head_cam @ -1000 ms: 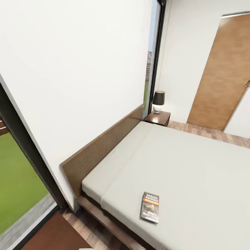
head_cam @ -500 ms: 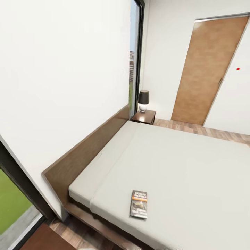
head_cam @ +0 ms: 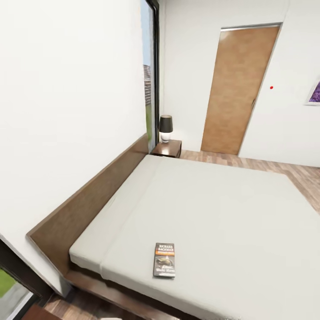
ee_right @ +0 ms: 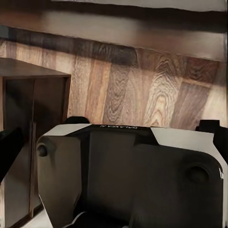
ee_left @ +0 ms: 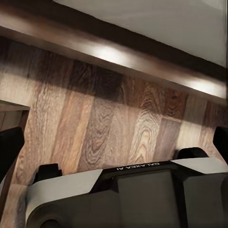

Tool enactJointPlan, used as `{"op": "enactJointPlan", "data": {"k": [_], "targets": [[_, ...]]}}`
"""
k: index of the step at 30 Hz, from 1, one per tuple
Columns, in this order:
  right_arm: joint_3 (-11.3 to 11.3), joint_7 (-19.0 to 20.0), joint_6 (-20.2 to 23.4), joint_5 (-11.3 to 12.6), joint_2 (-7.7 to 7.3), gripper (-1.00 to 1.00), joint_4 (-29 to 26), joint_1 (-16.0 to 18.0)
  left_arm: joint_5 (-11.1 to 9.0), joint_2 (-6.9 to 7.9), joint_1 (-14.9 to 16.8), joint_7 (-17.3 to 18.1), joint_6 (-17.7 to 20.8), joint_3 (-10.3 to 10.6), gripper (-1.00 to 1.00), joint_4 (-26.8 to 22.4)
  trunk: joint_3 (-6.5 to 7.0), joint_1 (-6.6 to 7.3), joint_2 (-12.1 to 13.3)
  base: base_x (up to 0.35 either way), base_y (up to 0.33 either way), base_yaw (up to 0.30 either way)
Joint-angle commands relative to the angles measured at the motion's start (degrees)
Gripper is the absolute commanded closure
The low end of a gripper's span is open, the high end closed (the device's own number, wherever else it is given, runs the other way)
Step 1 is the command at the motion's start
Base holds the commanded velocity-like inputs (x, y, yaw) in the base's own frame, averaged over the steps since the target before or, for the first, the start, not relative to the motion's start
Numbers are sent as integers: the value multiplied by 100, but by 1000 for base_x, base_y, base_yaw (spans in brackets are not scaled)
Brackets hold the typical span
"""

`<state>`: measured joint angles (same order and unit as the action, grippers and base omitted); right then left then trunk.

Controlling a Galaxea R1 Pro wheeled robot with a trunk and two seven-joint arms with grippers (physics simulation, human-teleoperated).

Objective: In the bedroom, move the book from the bed onto either nightstand, and place the two sandals side by side next to the bed.

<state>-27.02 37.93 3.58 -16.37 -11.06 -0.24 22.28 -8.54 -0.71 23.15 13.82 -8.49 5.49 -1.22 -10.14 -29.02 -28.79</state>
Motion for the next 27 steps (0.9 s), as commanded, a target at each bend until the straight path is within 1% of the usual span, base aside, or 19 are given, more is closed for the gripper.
{"op": "enactJointPlan", "data": {"k": [1,27], "targets": [[-49,21,38,-33,-1,-100,-3,5,-60,1,5,16,-21,49,-100,8,-10,-2,-9,0,0,-270],[-49,22,38,-33,-1,-100,-3,5,-60,1,5,16,-21,49,-100,8,-10,-2,-9,0,0,-260]]}}
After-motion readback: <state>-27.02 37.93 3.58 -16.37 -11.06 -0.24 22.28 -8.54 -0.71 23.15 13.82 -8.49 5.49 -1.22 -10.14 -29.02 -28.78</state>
